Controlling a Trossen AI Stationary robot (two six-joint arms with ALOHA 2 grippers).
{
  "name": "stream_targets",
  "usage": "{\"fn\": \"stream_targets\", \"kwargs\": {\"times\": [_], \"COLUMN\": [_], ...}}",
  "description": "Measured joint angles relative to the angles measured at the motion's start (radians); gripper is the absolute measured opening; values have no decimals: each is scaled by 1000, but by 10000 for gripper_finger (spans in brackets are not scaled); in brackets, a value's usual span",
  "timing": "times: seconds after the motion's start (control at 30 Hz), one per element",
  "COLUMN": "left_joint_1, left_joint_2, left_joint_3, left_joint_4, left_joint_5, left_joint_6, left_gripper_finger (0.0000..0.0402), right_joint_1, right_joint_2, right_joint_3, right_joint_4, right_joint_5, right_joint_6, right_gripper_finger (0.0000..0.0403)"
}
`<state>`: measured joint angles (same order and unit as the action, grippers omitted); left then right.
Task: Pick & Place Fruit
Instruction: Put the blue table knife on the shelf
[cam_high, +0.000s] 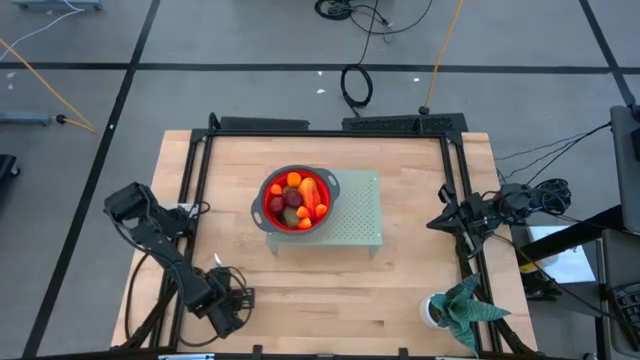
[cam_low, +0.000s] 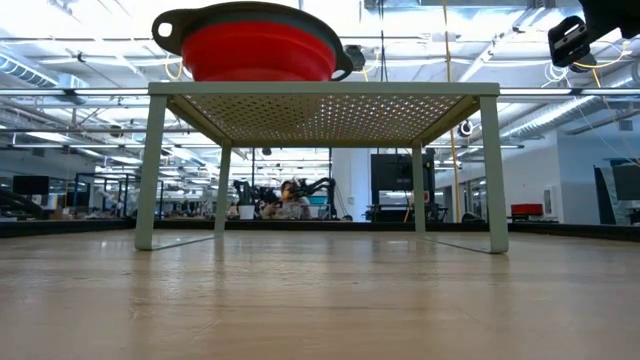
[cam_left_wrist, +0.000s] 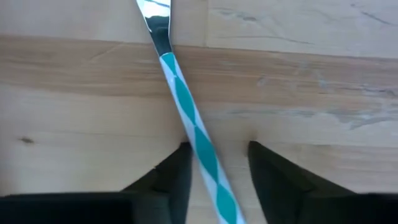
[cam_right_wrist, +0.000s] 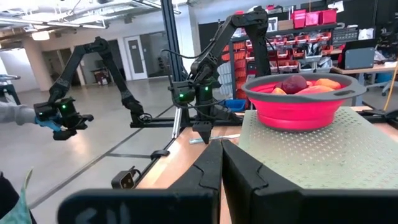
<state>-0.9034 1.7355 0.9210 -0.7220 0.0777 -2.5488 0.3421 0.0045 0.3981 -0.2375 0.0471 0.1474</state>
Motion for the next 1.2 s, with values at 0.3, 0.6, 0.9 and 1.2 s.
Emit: {"fn": "stream_targets", "kwargs": {"times": [0.3,0.6,0.9,1.2], "left_joint_1": [7,7,4,-9], "left_joint_2": [2,0,-33,-133], "left_joint_3": [-1,-1,19,18], "left_joint_4": [-8,-9,-42,-91], "left_joint_5": [-10,-10,-45,-46], "left_joint_6": [7,22,67,71], "left_gripper_finger": [65,19,8,8], "right_joint_1": [0,0,0,0], "right_joint_2": [0,0,0,0], "right_joint_3": [0,0,0,0], "right_joint_4": [0,1,1,1], "right_joint_5": [0,0,0,0], "right_joint_6": [2,2,2,2], "right_gripper_finger": [0,0,0,0]}}
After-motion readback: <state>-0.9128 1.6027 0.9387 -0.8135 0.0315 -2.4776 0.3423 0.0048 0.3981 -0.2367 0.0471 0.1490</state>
